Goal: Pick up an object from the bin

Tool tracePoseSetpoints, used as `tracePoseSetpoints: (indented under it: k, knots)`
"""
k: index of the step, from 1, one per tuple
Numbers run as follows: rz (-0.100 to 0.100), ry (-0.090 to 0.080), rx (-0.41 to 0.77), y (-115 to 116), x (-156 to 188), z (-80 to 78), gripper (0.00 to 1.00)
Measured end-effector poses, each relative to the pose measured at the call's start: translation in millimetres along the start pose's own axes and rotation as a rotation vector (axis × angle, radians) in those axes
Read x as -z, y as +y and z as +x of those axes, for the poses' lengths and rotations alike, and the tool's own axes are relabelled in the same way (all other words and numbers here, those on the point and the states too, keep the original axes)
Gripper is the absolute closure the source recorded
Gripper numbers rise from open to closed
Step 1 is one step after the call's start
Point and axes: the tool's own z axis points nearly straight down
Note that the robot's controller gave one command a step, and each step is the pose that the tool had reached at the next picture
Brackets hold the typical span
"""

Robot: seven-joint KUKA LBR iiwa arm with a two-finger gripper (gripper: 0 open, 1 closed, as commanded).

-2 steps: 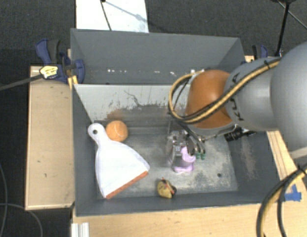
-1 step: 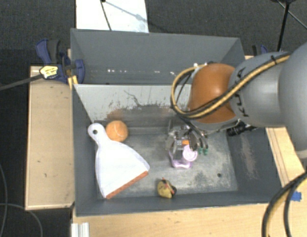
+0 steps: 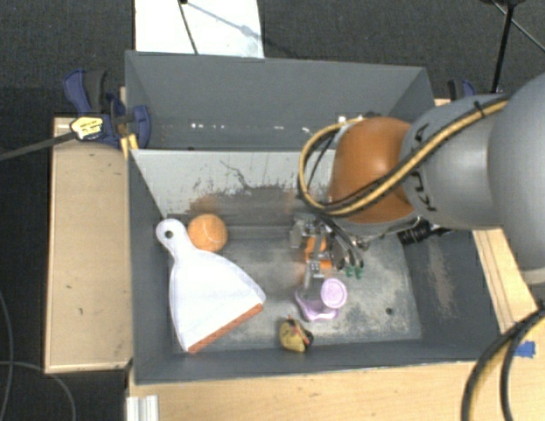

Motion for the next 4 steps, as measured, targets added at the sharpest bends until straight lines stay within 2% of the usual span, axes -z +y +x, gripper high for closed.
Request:
tracePoseSetpoints:
  k: [1, 2, 3, 4]
  knots:
    - [0.0, 0.0, -0.001, 0, 0, 0.0, 0.0]
    - [0.002, 0.013, 0.054, -64, -21, 23.5, 1.0]
    - [0.001, -0.004, 0.054, -64, -21, 19.8, 0.0]
    - [0.001, -0.004, 0.053, -64, -21, 20.1, 0.0]
